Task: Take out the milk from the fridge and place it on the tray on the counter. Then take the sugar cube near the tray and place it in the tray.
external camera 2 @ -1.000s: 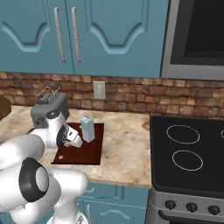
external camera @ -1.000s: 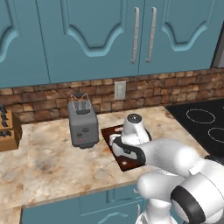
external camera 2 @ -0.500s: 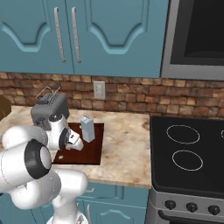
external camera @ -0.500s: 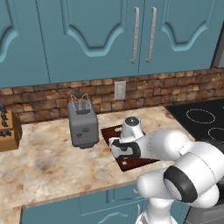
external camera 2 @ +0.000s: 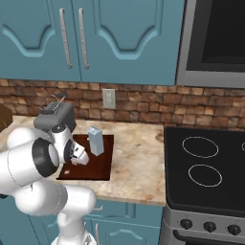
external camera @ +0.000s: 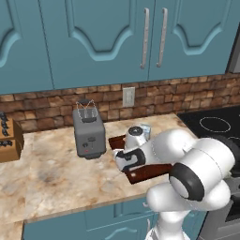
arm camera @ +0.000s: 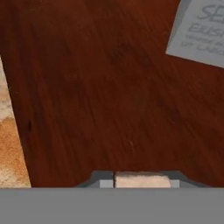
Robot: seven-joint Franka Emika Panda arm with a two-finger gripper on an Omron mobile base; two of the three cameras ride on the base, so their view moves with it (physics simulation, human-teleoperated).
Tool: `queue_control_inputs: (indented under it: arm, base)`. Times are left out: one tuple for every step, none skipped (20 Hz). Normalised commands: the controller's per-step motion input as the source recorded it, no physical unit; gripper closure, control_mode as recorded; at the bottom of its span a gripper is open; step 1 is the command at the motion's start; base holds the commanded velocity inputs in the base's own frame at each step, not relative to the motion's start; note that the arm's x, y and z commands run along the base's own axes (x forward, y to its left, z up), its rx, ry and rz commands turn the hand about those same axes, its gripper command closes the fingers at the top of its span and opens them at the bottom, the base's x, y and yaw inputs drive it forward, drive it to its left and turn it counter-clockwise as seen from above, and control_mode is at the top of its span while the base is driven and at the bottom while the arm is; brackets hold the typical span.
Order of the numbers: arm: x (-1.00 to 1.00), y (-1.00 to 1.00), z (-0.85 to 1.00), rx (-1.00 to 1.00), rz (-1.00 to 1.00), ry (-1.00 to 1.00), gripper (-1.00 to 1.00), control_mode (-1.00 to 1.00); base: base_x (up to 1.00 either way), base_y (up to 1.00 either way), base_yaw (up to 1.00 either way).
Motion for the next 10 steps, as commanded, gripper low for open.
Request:
queue_control_inputs:
  arm:
    - [-0.09,0.0,-0.11,0.0,0.0,0.0,-1.0,-1.0]
    - [-0.18,-0.04,0.0,0.07,0.0,0.0,-1.0,-1.0]
    - [-0.12,-0.07,0.0,0.08,0.0,0.05,-1.0,-1.0]
    - [-0.37,-0.14,0.26,0.12,0.0,0.0,-1.0,-1.0]
    - [-0.31,-0.18,0.34,0.13,0.0,0.0,-1.0,-1.0]
    - [-0.27,-0.19,0.41,0.13,0.0,0.0,-1.0,-1.0]
    - [-0.34,-0.14,0.51,0.13,0.0,0.0,-1.0,-1.0]
    - [-0.31,-0.04,0.5,0.12,0.0,0.0,-1.0,-1.0]
    - [-0.33,0.0,0.56,0.08,0.0,0.0,-1.0,-1.0]
    - [-0.36,-0.01,0.59,0.08,0.0,0.0,-1.0,-1.0]
  base:
    - [0.0,0.0,0.0]
    - [0.0,0.0,0.0]
    - [0.0,0.0,0.0]
    - [0.0,0.0,0.0]
    - [0.0,0.0,0.0]
    - [0.0,0.0,0.0]
    - [0.0,0.0,0.0]
    - [0.0,0.0,0.0]
    - [0.0,0.0,0.0]
    - [0.0,0.0,0.0]
